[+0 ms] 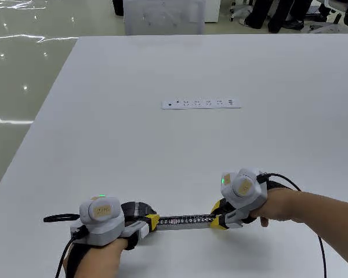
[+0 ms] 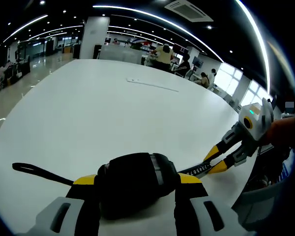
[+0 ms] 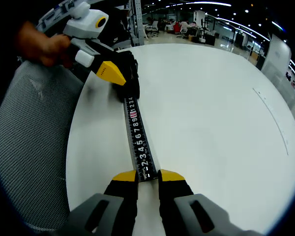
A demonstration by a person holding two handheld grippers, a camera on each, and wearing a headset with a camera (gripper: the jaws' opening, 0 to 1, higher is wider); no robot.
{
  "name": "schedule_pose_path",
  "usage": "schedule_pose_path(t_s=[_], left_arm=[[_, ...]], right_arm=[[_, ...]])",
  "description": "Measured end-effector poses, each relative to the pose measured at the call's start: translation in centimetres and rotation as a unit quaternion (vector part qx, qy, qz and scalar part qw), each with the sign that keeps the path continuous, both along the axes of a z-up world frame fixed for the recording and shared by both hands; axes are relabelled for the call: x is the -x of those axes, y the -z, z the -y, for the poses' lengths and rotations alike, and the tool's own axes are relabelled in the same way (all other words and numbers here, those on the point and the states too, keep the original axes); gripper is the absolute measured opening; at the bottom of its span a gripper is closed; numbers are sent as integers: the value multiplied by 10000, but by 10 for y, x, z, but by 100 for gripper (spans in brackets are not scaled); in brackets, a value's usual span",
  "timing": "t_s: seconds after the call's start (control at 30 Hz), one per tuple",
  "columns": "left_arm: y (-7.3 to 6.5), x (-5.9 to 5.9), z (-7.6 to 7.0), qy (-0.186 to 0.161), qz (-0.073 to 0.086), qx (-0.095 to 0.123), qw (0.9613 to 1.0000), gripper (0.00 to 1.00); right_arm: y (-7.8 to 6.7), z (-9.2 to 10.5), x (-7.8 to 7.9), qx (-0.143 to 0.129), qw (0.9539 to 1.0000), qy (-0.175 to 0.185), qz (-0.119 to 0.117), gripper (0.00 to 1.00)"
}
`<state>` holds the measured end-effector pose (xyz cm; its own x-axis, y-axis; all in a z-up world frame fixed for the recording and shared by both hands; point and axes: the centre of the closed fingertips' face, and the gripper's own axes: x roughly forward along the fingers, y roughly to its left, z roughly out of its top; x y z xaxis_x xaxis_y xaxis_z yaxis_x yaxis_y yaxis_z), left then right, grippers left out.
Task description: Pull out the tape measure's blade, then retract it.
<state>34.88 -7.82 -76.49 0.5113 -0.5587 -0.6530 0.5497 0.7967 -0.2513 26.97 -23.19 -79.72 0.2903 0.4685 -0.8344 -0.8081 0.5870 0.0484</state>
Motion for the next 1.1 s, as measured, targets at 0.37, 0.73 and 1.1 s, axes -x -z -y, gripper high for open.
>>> schedule_pose_path(t_s=[0.37,0.73,1.1], left_arm=[[0,0,0,4,6,9,10000,57],[0,-1,0,-3,-10,23,10000,57],[0,0,0,-5,-10,21,10000,57]], right_arm=[[0,-2,1,-1,10000,-17,14,14],[0,-2,0,-5,10000,-13,10,14],[-1,-2,1,-8,10000,-7,14,14]])
